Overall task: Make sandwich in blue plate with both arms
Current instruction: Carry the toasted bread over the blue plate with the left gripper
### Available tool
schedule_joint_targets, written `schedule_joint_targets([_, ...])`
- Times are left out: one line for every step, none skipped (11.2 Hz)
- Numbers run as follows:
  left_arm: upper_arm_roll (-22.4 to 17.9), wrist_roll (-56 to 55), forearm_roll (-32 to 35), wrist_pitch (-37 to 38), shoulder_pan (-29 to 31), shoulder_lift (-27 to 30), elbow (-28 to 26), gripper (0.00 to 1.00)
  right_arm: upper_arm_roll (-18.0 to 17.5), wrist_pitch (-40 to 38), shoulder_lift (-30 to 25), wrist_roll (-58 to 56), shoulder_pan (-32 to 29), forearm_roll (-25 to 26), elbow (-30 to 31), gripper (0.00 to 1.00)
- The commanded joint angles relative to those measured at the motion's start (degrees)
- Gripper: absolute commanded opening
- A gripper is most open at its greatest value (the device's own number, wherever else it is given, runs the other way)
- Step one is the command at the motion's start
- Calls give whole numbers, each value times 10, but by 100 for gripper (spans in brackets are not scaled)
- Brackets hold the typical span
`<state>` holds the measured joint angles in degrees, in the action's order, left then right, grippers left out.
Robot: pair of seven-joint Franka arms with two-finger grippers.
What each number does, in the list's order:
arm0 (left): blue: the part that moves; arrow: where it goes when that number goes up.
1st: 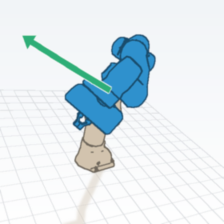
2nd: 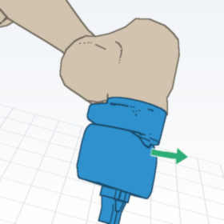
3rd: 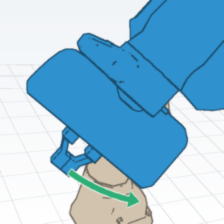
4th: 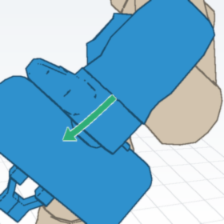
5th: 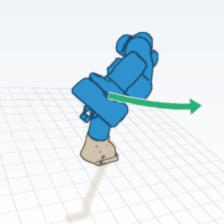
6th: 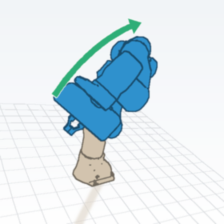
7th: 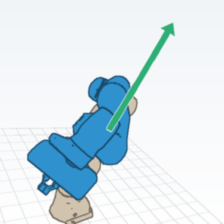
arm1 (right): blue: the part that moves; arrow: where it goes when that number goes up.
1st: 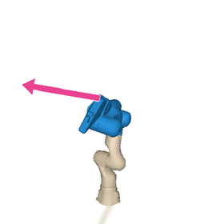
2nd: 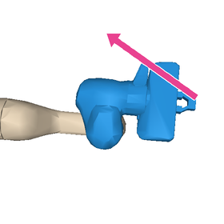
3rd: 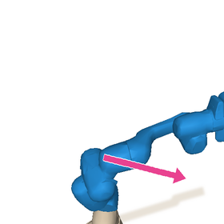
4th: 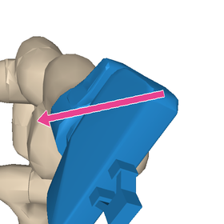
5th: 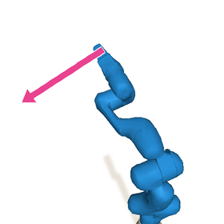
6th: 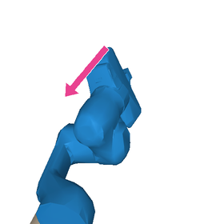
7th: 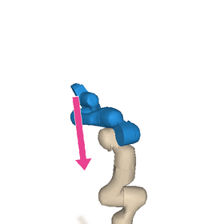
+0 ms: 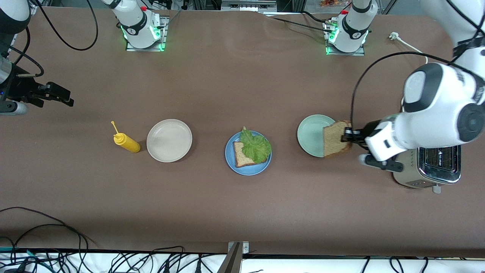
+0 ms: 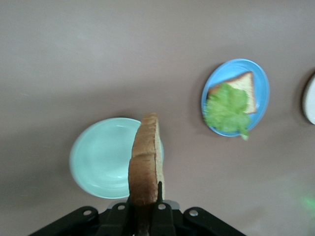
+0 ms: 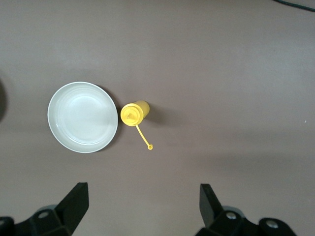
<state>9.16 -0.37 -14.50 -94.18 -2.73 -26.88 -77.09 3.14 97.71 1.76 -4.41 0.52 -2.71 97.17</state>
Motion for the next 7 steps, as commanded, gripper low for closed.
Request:
schedule_joint_targets([35, -47, -79, -10, -6, -33, 11, 0, -4, -12, -4, -19, -6, -7, -8, 100])
schedule_joint_targets([39, -51, -103, -38, -9, -38, 9, 0, -5, -13, -4, -20, -6, -6, -8, 100])
schedule_joint_targets([55, -71, -105, -56, -17, -44, 9, 0, -6, -14, -4, -18, -6, -6, -8, 100])
schedule_joint_targets([73, -104, -103, -70, -18, -55, 9, 0, -6, -18, -4, -12, -6, -5, -8, 100])
schedule_joint_targets([95, -127, -101, -92, -18, -62, 8, 0, -5, -23, -4, -9, -6, -5, -15, 100])
schedule_joint_targets([114, -147, -98, -114, -18, -71, 7, 0, -2, -28, -4, -8, -6, -8, -21, 100])
schedule_joint_targets([124, -168, -97, -133, -26, -78, 5, 0, -2, -35, -4, -6, -6, -9, -22, 100])
